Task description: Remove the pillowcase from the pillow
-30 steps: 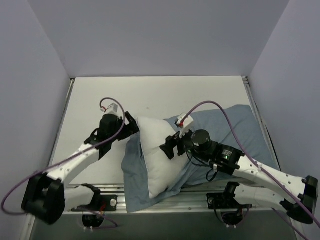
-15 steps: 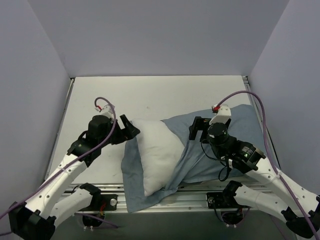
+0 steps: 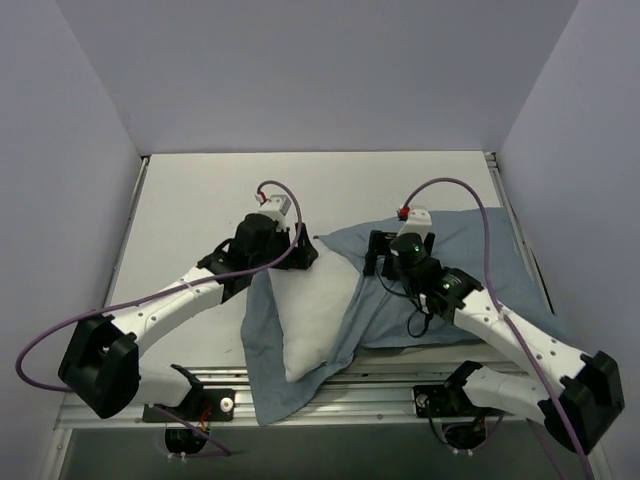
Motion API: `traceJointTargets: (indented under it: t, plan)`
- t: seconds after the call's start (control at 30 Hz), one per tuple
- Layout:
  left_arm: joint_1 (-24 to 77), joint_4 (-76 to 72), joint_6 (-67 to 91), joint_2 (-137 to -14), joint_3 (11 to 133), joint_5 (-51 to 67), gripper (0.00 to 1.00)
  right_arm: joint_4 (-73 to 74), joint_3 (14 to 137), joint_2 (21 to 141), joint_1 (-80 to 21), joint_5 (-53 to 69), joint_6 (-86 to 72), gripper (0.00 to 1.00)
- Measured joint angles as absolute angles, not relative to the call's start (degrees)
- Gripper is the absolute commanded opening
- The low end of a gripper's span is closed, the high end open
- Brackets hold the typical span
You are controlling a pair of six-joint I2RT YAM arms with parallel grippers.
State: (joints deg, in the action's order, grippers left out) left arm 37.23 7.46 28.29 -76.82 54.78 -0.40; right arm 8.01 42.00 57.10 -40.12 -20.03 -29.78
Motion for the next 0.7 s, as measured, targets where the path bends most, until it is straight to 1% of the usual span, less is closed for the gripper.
traceJointTargets:
  t: [0.13, 0.23, 0.33, 0.4, 0.53, 0.57, 0.63, 0.67, 0.7]
  plan:
    - [40.4, -0.4, 33.2, -76.8, 44.7, 0.9, 0.88, -0.6, 49.8, 71.3, -36.6, -14.6, -22.6, 0.83]
    - [46.9, -3.3, 39.1, -72.9, 38.2, -0.2, 0.88, -5.0, 58.2, 82.9, -36.0, -9.0, -17.7, 0.82]
    - [54.4, -1.7, 42.8, -66.7, 36.4, -0.8, 0.88, -7.1, 67.1, 92.7, -36.1, -3.1, -13.9, 0.82]
    - [60.2, 0.9, 43.5, -62.6, 36.7, -1.1, 0.88, -7.4, 71.1, 96.7, -36.2, -0.6, -11.7, 0.82]
    - [62.2, 6.7, 42.8, -57.9, 39.8, -3.2, 0.92, -5.3, 75.8, 98.6, -36.6, 0.6, -8.5, 0.82]
    - [62.1, 8.2, 42.4, -57.5, 41.0, -4.2, 0.95, -4.9, 76.4, 98.0, -36.8, -0.6, -8.3, 0.83]
    - [61.8, 10.7, 40.9, -57.3, 43.7, -7.1, 0.97, -3.6, 76.0, 95.3, -36.8, -4.1, -8.5, 0.86]
    - [61.4, 11.8, 40.1, -57.5, 45.0, -8.5, 1.00, -2.6, 75.1, 92.9, -36.8, -6.5, -9.1, 0.87]
    - [60.6, 12.9, 39.1, -57.8, 46.3, -9.4, 0.95, -0.9, 74.0, 90.0, -36.7, -9.6, -10.0, 0.88]
